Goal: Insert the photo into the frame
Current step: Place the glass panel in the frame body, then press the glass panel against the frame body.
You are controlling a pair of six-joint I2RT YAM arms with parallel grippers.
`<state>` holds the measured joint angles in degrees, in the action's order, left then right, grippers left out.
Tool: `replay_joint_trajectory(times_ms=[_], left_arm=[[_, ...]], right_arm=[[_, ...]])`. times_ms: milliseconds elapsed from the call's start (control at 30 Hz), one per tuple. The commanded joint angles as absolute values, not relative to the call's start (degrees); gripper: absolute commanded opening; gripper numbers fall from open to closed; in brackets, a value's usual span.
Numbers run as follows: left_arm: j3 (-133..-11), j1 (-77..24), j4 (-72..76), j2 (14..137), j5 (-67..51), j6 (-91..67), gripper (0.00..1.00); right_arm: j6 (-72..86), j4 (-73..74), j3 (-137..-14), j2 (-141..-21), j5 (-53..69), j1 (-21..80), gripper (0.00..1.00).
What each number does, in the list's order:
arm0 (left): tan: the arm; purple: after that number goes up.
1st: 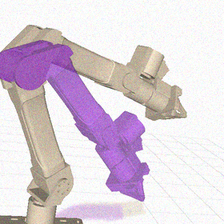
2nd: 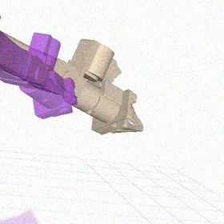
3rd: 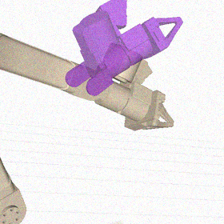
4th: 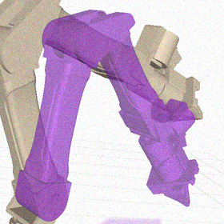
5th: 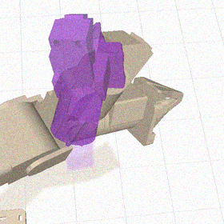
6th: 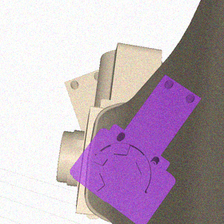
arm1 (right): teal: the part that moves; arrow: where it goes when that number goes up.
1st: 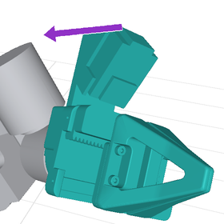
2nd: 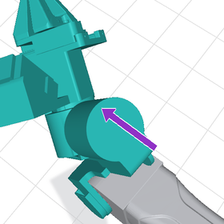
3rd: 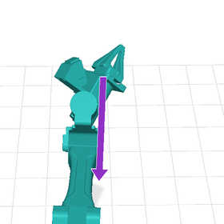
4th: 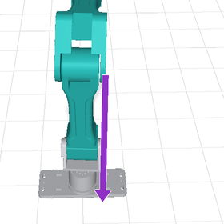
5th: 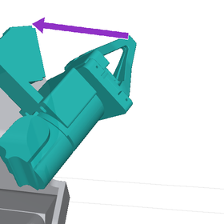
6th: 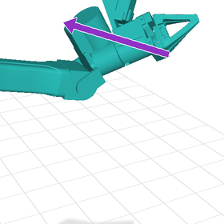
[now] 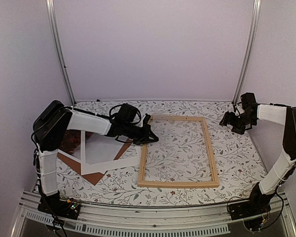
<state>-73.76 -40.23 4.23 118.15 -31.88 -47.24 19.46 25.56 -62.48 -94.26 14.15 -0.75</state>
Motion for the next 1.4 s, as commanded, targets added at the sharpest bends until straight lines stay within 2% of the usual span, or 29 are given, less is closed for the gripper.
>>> replay_joint_trajectory(times_ms=[0, 267, 667, 1100, 1367], left_arm=[[-75.17, -40.26, 3.69, 119.01, -33.44, -45.89, 0.00], [-74.97, -40.51, 3.69, 119.05, -33.15, -45.87, 0.01], [-74.79, -40.83, 3.26, 119.18, -32.88, -45.77, 0.24], [-74.68, -41.33, 3.33, 119.53, -32.53, -45.66, 0.30], [-74.62, -41.48, 4.04, 119.71, -32.15, -45.94, 0.33]], right_arm=[[19.60, 24.36, -61.59, -95.22, 15.06, 1.54, 0.85], [19.77, 23.76, -61.47, -95.79, 15.36, 3.53, 0.85], [19.65, 20.77, -61.90, -95.45, 17.09, 11.40, 0.86], [21.12, 17.36, -66.99, -102.29, 22.13, 25.22, 0.86], [22.75, 14.93, -68.56, -107.92, 26.48, 28.73, 0.86]])
